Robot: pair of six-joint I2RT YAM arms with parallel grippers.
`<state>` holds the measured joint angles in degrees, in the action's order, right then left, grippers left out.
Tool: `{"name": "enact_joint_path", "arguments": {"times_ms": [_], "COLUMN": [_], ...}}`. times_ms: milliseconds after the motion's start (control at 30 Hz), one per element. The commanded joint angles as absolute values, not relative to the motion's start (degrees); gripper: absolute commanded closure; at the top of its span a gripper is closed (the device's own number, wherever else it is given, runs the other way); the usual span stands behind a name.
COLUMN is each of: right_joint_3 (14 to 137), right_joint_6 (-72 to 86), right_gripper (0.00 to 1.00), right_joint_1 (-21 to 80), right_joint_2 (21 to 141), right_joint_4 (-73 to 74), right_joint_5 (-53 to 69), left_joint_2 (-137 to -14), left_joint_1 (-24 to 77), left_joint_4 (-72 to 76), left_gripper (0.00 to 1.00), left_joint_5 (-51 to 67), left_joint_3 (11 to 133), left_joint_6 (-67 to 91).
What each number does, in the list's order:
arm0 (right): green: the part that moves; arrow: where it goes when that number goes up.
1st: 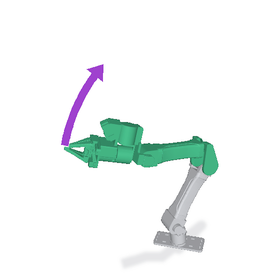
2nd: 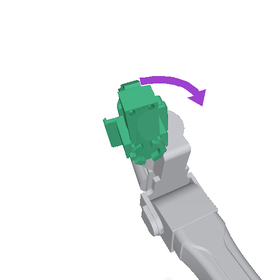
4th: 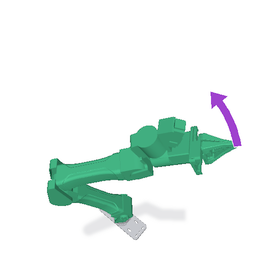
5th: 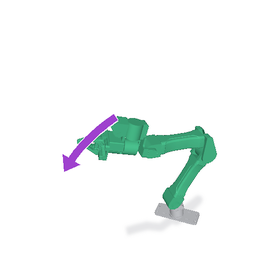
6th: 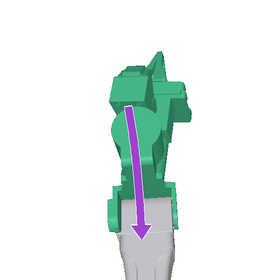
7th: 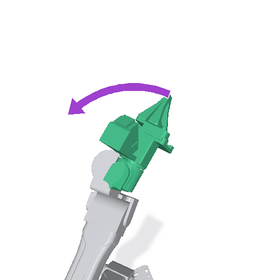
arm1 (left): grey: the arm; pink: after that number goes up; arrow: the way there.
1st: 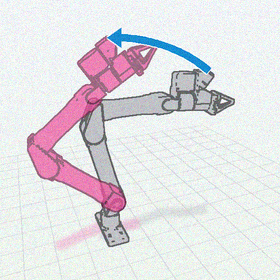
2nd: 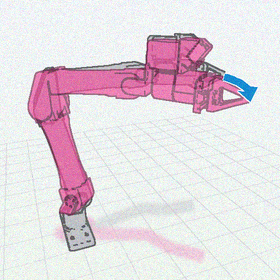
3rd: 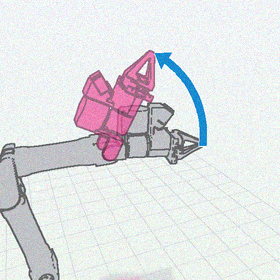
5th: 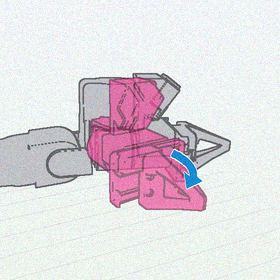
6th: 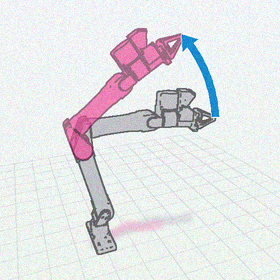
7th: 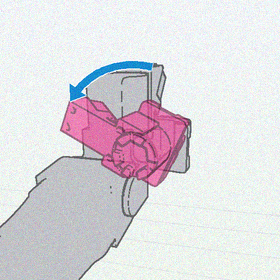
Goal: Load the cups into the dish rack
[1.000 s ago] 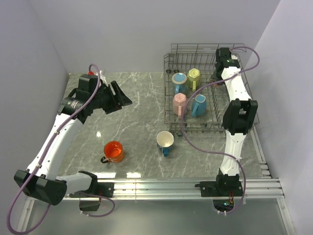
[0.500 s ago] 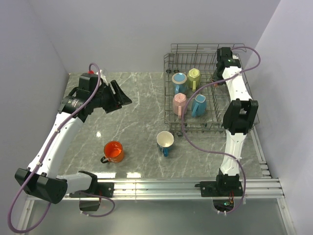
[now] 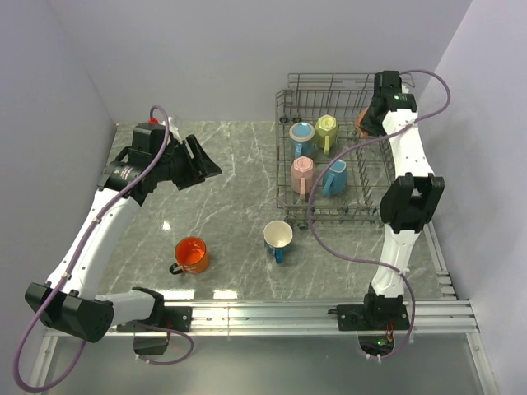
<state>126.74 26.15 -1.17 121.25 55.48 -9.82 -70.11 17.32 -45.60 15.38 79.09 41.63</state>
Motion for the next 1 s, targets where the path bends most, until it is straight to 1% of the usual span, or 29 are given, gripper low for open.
{"name": "enact_joint_path", "arguments": {"times_ms": [0,267,567,733,767,800,833,867,900,933,967], "right_joint_3": [127.19,124.8,131.31,127.89,127.36,126.57,126.39,126.21,126.12,126.12,126.04], "right_joint_6": [27.07,27.42,27.51,27.6,27.51,27.42,27.33,27.16,27.33,27.25,27.25], "right_gripper": [1.0,1.0,1.0,1.0,0.97,0.93,0.85,0.69,0.64,0.6,0.53], "right_joint_1": [-1.23,-1.05,-1.05,-0.97,-1.05,-0.97,-0.97,-0.97,-1.05,-0.97,-1.05], "right_joint_2": [117.68,122.77,130.86,130.96,130.78,130.52,130.34,129.99,129.82,129.38,129.03], "right_joint_4": [54.76,56.34,62.3,61.7,61.26,61.09,61.08,61.0,61.17,61.08,61.17], "right_joint_5": [-7.56,-7.47,-8.0,-7.56,-7.47,-7.56,-7.56,-7.47,-7.56,-7.65,-7.82], "left_joint_2": [-69.35,-68.91,-69.08,-68.73,-68.64,-68.56,-68.64,-68.56,-68.38,-68.29,-68.03], "left_joint_1": [17.14,17.14,17.05,17.05,17.05,17.05,17.05,17.05,17.05,17.05,17.05], "left_joint_4": [-45.62,-46.05,-46.23,-46.41,-46.41,-46.49,-46.67,-46.76,-46.76,-46.76,-46.76], "left_gripper": [0.35,0.36,0.36,0.36,0.36,0.36,0.36,0.36,0.36,0.36,0.36], "left_joint_5": [16.61,15.82,15.38,15.38,15.55,15.56,15.56,15.64,15.73,15.82,15.73], "left_joint_3": [79.37,79.19,79.1,78.93,78.93,78.75,78.75,78.66,78.58,78.49,78.4], "left_joint_6": [39.99,39.81,40.08,40.17,40.17,40.08,40.08,39.99,39.99,39.9,39.9]}}
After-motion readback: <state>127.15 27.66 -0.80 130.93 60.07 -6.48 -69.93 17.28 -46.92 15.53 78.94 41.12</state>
